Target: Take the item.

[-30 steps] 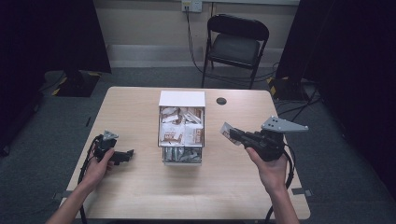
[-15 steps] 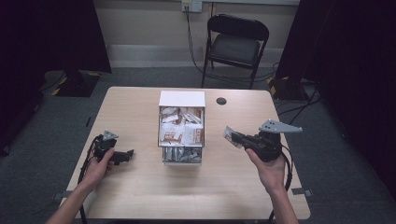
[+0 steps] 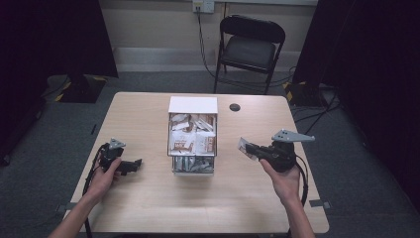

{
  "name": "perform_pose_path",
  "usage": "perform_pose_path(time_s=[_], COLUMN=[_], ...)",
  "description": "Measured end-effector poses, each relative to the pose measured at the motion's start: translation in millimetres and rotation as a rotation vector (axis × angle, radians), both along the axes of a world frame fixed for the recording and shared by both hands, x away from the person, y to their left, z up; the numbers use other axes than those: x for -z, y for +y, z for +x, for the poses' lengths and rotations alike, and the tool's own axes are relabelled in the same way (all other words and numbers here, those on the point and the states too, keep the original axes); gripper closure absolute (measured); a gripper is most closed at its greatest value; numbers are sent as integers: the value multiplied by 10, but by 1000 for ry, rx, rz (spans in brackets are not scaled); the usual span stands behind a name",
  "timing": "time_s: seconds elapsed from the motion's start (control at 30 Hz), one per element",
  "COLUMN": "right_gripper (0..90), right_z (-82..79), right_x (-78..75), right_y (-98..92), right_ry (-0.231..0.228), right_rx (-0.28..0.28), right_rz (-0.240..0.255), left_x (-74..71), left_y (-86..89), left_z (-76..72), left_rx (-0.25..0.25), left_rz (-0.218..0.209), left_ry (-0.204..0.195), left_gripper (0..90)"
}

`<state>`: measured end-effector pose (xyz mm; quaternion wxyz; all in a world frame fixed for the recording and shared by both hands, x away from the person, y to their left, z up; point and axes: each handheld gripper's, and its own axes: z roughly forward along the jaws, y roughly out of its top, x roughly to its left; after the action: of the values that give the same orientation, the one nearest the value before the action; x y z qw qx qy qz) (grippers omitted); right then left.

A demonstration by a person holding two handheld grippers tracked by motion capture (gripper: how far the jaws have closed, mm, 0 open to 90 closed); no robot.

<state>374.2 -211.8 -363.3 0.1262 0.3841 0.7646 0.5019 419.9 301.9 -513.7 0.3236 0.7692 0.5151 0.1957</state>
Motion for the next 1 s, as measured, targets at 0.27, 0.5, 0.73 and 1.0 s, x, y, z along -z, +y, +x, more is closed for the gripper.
perform_pose_path(time_s=[0.27, 0.5, 0.73, 1.0], right_gripper=[886, 886, 886, 886], right_z=[56, 91, 127, 174], right_x=[128, 240, 350, 465], right_y=[36, 51, 71, 109], right_ry=[27, 52, 76, 100], right_rx=[-2, 0, 2, 3], right_rz=[-34, -46, -65, -87], left_x=[0, -1, 0, 0], left_y=[0, 1, 0, -1], left_z=[0, -1, -1, -1], left_rx=[0, 1, 0, 0], left_rz=[0, 1, 0, 0], left_ry=[0, 1, 0, 0], left_gripper=[0, 0, 0, 0])
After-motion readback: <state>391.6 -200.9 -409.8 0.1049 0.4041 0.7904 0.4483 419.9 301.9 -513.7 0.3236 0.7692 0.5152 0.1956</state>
